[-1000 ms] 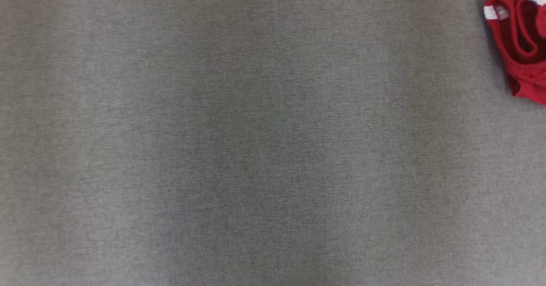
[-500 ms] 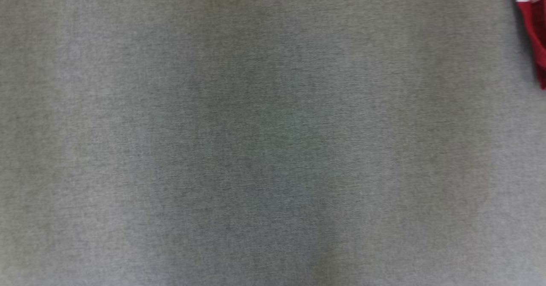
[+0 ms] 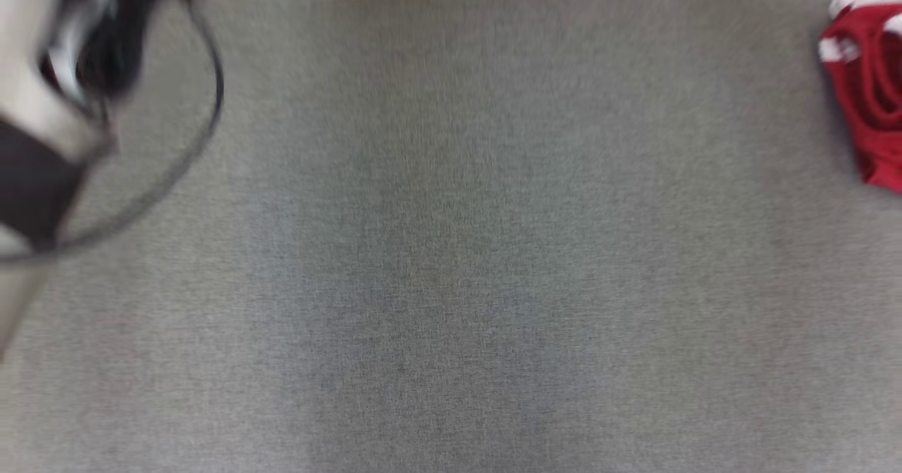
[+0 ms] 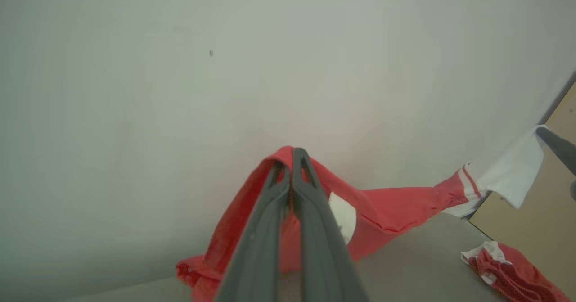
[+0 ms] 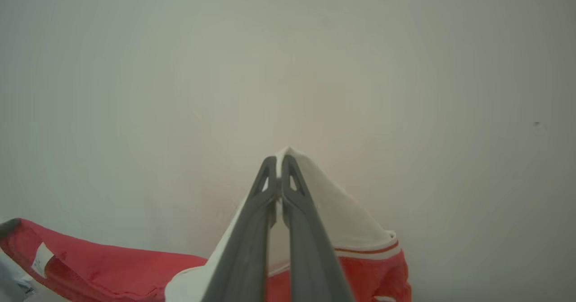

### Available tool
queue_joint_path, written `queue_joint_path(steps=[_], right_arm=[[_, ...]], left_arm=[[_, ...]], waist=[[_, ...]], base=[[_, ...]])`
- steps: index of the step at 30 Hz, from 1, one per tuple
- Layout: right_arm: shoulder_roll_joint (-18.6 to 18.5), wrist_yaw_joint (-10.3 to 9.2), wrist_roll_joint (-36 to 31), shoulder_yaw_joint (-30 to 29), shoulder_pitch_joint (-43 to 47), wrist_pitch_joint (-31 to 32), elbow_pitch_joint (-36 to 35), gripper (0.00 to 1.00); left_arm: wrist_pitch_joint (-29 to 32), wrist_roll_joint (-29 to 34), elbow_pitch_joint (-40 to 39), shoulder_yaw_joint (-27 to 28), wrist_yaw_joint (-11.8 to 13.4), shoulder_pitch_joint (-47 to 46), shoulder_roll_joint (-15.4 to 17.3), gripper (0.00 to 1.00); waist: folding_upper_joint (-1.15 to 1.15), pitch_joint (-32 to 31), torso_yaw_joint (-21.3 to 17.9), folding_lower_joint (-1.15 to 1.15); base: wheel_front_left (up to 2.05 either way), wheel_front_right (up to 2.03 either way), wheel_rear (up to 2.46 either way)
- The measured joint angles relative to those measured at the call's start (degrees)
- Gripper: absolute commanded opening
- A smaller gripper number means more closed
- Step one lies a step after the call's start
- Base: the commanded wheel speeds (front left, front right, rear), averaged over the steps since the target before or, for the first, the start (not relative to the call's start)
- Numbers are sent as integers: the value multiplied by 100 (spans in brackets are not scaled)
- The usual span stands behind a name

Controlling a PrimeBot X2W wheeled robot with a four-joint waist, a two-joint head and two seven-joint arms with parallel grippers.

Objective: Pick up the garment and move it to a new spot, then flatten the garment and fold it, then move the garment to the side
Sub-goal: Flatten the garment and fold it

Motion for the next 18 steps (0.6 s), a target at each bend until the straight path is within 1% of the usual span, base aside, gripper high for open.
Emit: queue_joint_path(steps=[4, 7, 10, 13, 18], right_arm=[[-257, 0, 285, -23, 1231, 10, -813, 0], [-349, 0, 456, -167, 2220, 51, -1383, 0], [-425, 0, 450, -310, 3197, 165, -1869, 0], [-397, -1, 442, -444, 4197, 378, -2246, 0], [-163, -7, 346, -927, 5583, 716, -2725, 0]], left_arm=[[-149, -107, -334, -112, 2, 962, 285, 0], [-225, -300, -555, -149, 54, 1694, 480, 0], [-278, -443, -829, -160, 174, 2374, 666, 0], [-325, -534, -1088, -232, 302, 3033, 835, 0], [-331, -612, -1511, -499, 497, 4030, 1076, 0]], waist=[[-1, -361, 2, -1], [-1, -619, -1, -1], [-1, -850, -12, -1], [-1, -1058, -25, -1], [-1, -1362, -44, -1]], base=[[0, 0, 0], [0, 0, 0], [0, 0, 0], [0, 0, 0], [0, 0, 0]])
